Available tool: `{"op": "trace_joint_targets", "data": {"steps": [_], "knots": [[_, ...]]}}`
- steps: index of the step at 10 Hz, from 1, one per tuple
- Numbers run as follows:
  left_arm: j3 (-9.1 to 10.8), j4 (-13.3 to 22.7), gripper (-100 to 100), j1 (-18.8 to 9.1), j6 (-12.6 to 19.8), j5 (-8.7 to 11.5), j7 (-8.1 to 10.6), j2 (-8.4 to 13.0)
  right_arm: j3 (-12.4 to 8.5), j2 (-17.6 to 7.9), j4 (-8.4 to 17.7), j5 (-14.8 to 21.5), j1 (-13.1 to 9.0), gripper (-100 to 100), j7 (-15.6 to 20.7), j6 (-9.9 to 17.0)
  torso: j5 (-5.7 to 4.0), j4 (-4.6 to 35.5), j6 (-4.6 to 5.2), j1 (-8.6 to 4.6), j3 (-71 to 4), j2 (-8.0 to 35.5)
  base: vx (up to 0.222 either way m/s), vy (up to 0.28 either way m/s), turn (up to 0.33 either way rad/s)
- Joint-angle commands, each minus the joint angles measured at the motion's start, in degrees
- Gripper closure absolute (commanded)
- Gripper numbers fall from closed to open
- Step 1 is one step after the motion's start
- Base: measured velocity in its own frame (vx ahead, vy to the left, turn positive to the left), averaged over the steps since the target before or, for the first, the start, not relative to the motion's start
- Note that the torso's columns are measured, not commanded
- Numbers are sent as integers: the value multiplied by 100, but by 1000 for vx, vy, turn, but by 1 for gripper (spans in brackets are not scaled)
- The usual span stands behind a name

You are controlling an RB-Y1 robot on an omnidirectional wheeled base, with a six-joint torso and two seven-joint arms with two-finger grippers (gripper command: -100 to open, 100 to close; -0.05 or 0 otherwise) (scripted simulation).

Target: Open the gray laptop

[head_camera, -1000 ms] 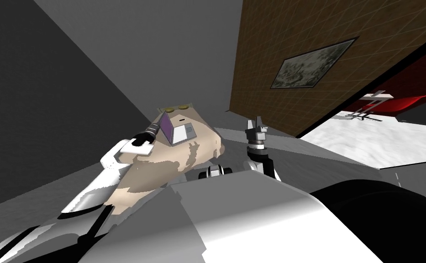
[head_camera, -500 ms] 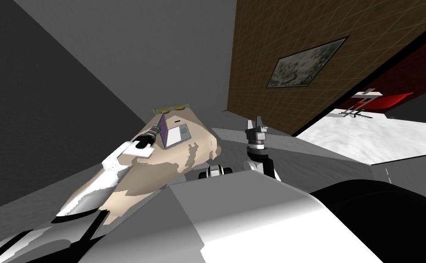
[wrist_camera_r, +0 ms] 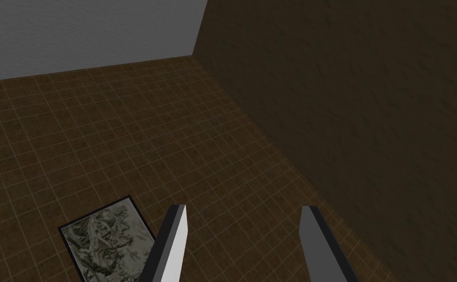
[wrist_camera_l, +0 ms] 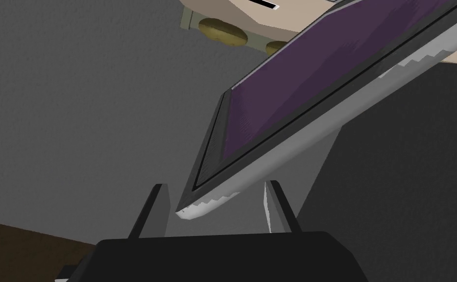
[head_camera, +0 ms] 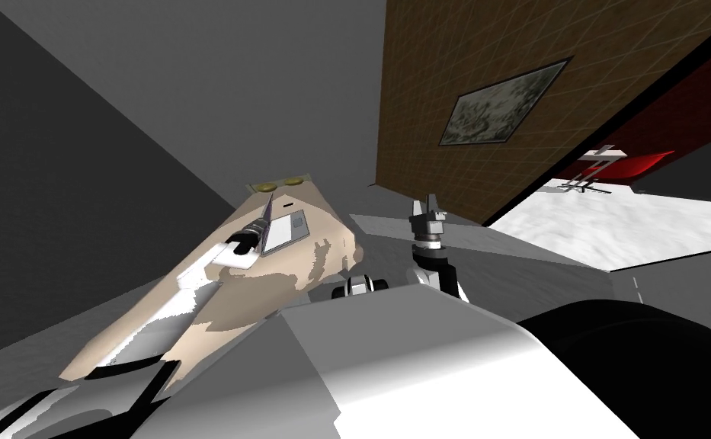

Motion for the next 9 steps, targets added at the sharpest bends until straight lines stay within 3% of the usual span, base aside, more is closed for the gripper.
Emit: {"op": "trace_joint_targets", "data": {"steps": [1,2,3,6,7,8,9], "knots": [[-37,67,100,52,-59,-122,-97,24,0,0,0,0,0,0,0,0,-4,4,-3,-10,1,4,13,-62,6],[-45,254,100,32,-155,-433,-234,-113,-1,-1,0,0,0,0,0,0,-13,26,-5,4,9,19,5,-41,-7],[-43,434,100,-3,-242,-607,-319,-271,-1,-1,0,0,0,0,0,0,-17,23,-6,6,8,17,6,-60,-36],[-41,614,100,-37,-329,-991,-404,-429,-1,-1,0,0,0,0,0,0,-22,9,-20,-6,-2,2,3,-37,-22],[-39,794,100,-71,-416,-1219,-489,-587,-1,-1,0,0,0,0,0,0,-23,12,-27,0,0,6,5,-36,-15],[-39,794,100,-71,-416,-1271,-489,-587,-1,-1,0,0,0,0,0,0,-19,9,-26,6,-2,2,2,-30,-8],[-37,973,100,-105,-503,-1487,-574,-745,-1,-1,0,0,0,0,0,0,-23,13,-27,6,-2,4,4,-35,-18]]}}
